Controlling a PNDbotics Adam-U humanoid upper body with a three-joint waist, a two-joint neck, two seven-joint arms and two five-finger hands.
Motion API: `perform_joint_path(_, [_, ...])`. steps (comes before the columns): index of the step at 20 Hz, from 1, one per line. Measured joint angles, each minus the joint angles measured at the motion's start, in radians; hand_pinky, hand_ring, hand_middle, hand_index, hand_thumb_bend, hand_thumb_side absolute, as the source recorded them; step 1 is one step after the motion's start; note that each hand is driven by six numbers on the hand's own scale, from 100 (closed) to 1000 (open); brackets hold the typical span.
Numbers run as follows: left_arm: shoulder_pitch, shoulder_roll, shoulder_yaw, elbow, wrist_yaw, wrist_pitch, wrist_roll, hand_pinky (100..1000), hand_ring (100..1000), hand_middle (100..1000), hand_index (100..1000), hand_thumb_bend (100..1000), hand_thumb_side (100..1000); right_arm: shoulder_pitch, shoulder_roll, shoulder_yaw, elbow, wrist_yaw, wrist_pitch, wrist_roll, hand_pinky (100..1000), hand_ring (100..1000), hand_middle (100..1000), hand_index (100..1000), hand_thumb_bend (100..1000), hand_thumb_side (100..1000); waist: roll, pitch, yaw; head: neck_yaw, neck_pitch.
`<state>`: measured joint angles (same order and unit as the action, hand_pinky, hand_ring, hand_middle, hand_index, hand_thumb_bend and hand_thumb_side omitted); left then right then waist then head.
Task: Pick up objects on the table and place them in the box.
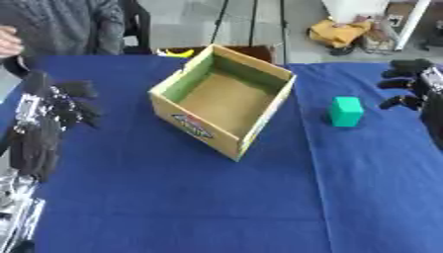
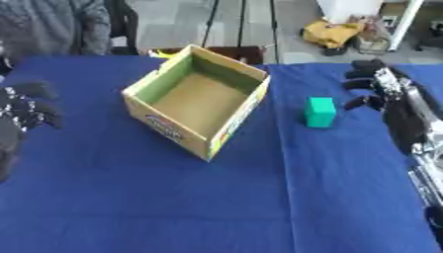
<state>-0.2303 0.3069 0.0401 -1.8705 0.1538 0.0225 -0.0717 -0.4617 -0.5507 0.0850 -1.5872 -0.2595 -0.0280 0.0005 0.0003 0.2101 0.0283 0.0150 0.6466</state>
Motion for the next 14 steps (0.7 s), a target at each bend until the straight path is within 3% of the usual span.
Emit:
perform_joint_path(6, [-0.006, -0.008, 0.0, -0.003, 0.003, -0.003, 0.003, 488, 545, 599, 734, 400, 983, -0.078, -0.065, 0.002, 0.04, 0.082, -0.016, 0.022, 564, 788, 761, 879, 100, 749, 0.0, 0.013, 0.006, -0.037, -0.014])
perform_joint_path(14, [-0.012, -0.008, -0.008, -0.005, 0.003, -0.005, -0.001, 488, 545, 599, 735, 397, 985, -0.229, -0.123, 0.028, 0.174, 0.359, -0.101, 0.169, 666, 868, 835, 926, 100, 512, -0.012, 0.023, 0.033, -0.049, -0.021])
